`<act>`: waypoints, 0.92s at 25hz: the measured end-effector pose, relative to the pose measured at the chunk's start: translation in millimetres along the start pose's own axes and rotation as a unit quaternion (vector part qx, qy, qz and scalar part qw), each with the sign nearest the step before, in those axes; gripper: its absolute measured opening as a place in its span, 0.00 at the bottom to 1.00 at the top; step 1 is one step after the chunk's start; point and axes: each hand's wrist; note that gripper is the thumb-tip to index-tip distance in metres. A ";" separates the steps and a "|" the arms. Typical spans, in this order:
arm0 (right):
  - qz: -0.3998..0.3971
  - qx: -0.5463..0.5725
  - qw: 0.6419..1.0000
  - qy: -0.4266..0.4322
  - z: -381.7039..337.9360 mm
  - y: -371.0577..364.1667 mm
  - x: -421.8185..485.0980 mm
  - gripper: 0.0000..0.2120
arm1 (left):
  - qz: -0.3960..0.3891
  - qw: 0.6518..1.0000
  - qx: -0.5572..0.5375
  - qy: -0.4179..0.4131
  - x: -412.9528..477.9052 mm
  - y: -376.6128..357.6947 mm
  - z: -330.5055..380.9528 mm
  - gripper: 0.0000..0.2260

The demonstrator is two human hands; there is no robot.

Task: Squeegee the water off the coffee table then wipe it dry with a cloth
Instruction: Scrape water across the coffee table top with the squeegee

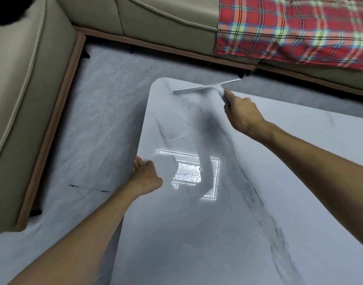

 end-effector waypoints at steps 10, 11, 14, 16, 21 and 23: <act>-0.099 0.010 0.994 -0.039 -14.8 -26.0 -130.0 0.24 | 0.011 1.000 0.000 -0.004 -3.9 -0.8 1.3 0.23; -0.090 0.025 0.995 -0.042 -15.0 -21.1 -131.3 0.21 | 0.012 1.000 -0.005 -0.006 -5.1 -1.0 0.5 0.22; -0.009 0.025 0.999 -0.037 -7.3 -10.8 -96.3 0.16 | 0.014 1.000 -0.009 -0.011 -7.8 -2.1 0.0 0.19; 0.011 0.032 0.998 -0.061 -1.9 -9.4 -56.4 0.13 | 0.013 1.000 -0.005 -0.009 -8.9 -2.1 -1.0 0.18; -0.006 0.045 0.994 -0.098 -10.1 -34.0 -40.9 0.23 | 0.021 1.000 -0.002 -0.003 -9.5 -3.3 -0.4 0.18; -0.021 0.045 0.996 -0.074 -23.2 -43.0 -75.1 0.25 | 0.022 1.000 -0.005 -0.008 -11.5 -2.9 -2.6 0.17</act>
Point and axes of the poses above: each hand's wrist, its own x-axis towards the middle knuckle, its own y-axis out of the back of the hand, z = x × y, and after that the axes turned 15 degrees about y, right-handed
